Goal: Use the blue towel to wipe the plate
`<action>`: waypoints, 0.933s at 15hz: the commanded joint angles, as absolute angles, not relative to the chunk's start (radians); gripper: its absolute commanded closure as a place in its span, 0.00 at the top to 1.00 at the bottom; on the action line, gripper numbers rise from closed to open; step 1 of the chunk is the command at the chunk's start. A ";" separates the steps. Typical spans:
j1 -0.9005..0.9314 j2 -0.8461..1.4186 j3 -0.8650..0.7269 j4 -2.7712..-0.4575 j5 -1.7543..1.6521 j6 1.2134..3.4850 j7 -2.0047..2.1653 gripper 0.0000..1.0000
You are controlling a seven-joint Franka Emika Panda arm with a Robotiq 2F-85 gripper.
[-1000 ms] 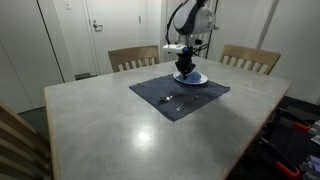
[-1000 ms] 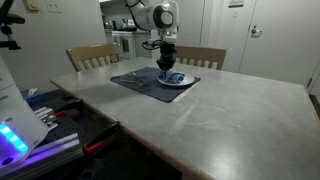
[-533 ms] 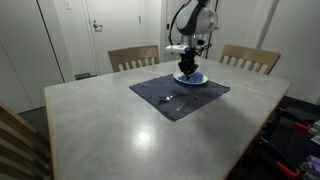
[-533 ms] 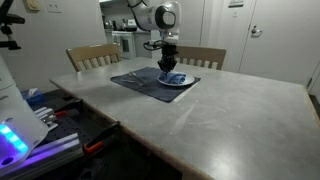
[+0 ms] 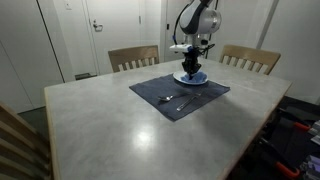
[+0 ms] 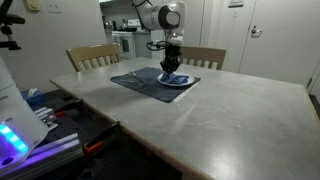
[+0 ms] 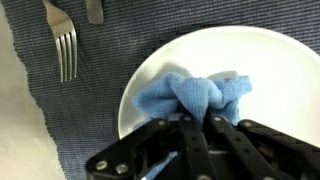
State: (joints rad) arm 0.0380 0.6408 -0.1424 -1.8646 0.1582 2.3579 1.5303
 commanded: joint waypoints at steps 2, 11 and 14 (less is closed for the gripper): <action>-0.018 0.640 -0.120 -1.887 0.223 2.382 1.480 0.02; -0.043 0.682 -0.126 -1.822 0.244 2.338 1.466 0.02; -0.049 0.693 -0.124 -1.803 0.248 2.328 1.464 0.02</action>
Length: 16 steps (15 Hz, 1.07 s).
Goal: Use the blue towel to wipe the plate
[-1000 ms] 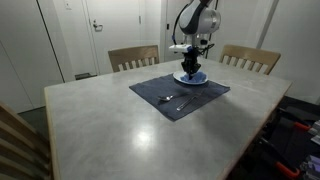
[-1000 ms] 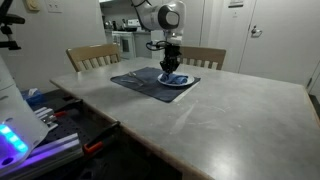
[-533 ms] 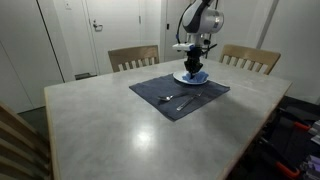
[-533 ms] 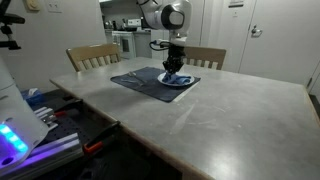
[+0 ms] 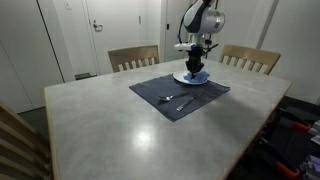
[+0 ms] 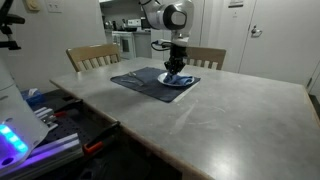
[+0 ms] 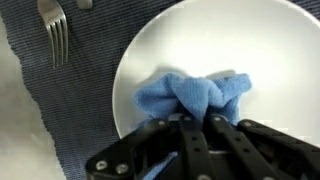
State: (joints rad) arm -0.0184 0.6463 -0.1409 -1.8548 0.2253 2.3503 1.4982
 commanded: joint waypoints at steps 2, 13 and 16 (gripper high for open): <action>-0.050 0.701 -0.125 -1.787 0.247 2.320 1.465 0.02; -0.058 0.811 -0.106 -1.570 0.250 2.202 1.467 0.02; -0.054 0.849 -0.090 -1.499 0.250 2.176 1.460 0.02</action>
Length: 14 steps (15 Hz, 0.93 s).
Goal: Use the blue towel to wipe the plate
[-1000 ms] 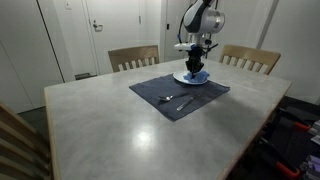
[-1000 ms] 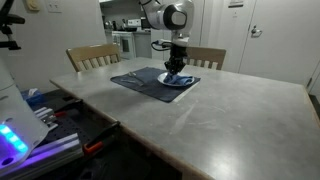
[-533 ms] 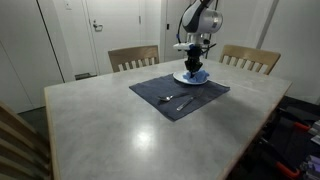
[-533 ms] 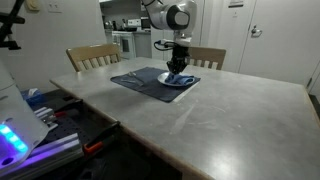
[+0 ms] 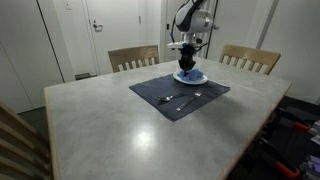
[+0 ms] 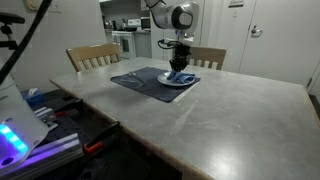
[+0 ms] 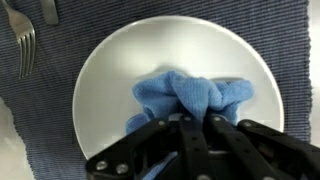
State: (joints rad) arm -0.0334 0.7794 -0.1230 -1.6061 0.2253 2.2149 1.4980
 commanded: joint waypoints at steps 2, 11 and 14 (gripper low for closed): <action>-0.039 0.851 -0.081 -1.479 0.238 2.168 1.448 0.02; -0.057 0.785 -0.043 -1.543 0.307 1.958 1.404 0.02; -0.071 0.778 -0.053 -1.566 0.318 1.885 1.396 0.02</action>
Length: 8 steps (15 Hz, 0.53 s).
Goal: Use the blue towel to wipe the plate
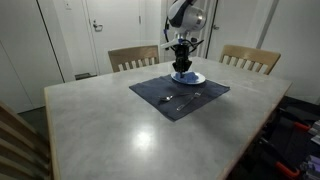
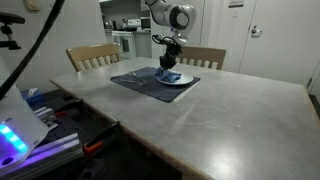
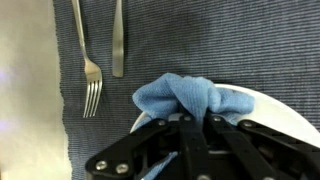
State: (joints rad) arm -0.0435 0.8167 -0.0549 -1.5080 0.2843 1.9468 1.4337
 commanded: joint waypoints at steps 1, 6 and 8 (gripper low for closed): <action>-0.076 0.779 -0.059 -1.570 0.320 1.867 1.399 0.02; -0.081 0.790 -0.104 -1.594 0.307 1.934 1.426 0.02; -0.075 0.802 -0.124 -1.579 0.289 1.952 1.435 0.02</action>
